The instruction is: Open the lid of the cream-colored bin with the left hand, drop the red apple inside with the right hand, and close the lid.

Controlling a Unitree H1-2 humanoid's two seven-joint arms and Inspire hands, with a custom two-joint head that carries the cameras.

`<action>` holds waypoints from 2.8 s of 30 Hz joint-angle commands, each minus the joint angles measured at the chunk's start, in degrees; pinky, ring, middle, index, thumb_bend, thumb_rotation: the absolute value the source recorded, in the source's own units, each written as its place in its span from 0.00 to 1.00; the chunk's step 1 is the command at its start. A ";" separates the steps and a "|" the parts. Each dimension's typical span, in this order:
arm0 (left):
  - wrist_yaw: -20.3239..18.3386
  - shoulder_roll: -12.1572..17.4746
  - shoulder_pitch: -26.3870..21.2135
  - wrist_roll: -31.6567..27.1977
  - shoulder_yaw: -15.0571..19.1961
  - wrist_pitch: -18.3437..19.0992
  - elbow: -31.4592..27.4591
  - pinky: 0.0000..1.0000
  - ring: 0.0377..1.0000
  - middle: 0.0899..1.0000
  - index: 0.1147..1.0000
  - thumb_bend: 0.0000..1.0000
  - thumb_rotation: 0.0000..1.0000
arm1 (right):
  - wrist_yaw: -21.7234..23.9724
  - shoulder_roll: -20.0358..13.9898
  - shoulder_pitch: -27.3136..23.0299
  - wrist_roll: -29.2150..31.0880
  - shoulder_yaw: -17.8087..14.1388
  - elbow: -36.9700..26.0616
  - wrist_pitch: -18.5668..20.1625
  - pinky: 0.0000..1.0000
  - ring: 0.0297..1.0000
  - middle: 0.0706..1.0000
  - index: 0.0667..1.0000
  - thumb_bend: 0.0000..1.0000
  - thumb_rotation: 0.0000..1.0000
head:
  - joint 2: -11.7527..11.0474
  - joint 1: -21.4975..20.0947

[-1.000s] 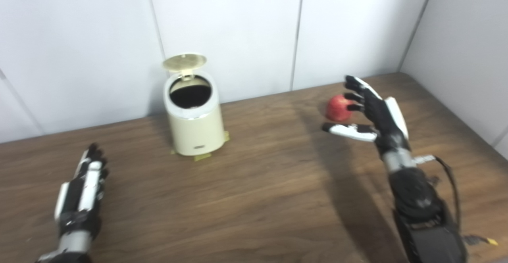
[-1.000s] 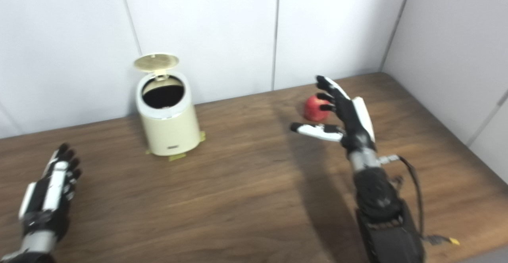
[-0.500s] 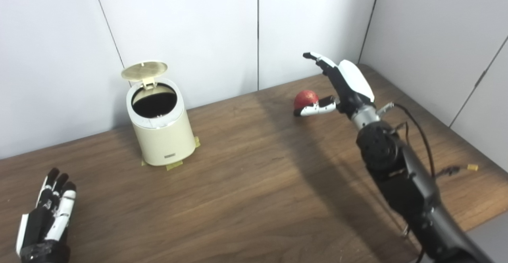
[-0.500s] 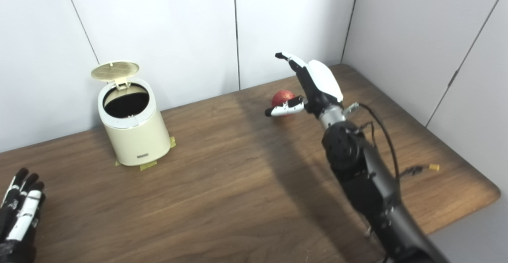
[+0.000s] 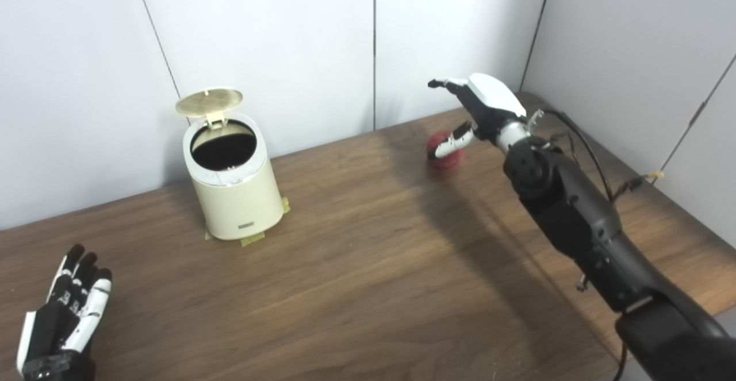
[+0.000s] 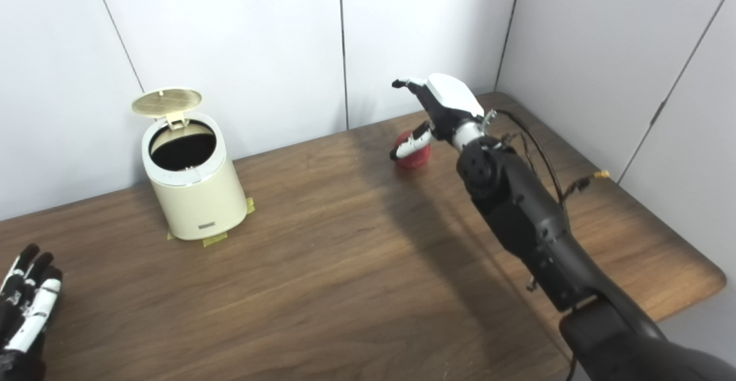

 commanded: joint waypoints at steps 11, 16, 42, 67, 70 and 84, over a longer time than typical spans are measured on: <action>0.54 0.75 -1.21 0.33 0.06 -0.16 -3.01 1.00 0.99 0.96 0.99 0.27 0.31 | -0.14 -1.07 -7.72 0.65 1.87 9.91 -0.52 0.59 0.78 0.84 0.81 0.91 0.12 | 0.19 0.54; 0.66 0.96 -1.16 1.02 -0.25 0.53 -3.81 1.00 0.99 0.96 0.98 0.29 0.34 | -0.44 -0.96 -9.41 -0.15 3.96 13.73 0.00 0.67 0.82 0.85 0.79 0.91 0.11 | 0.37 0.83; 1.04 0.68 -1.36 1.05 0.62 0.37 -4.01 1.00 0.99 0.96 0.98 0.28 0.29 | 0.51 -3.18 -9.78 -0.62 8.10 18.24 -1.23 0.63 0.74 0.78 0.74 0.90 0.16 | 0.81 1.14; 4.29 0.05 -1.46 2.13 1.73 -0.87 -3.97 0.95 0.93 0.90 0.92 0.34 0.24 | -10.83 -0.86 -5.73 3.07 2.53 18.62 -8.01 0.44 0.43 0.45 0.49 0.56 0.00 | 1.31 1.41; 4.54 0.05 -1.46 2.42 1.67 -1.05 -3.90 0.92 0.92 0.89 0.90 0.34 0.22 | -12.98 -0.67 -5.40 3.26 2.34 19.15 -9.95 0.46 0.44 0.46 0.44 0.52 0.00 | 1.31 1.53; 4.37 -0.10 -1.82 1.41 1.62 -1.22 -3.30 0.92 0.91 0.89 0.90 0.32 0.16 | -15.00 -0.60 -4.27 2.68 2.49 16.14 -12.08 0.43 0.41 0.46 0.46 0.52 0.00 | 1.25 1.81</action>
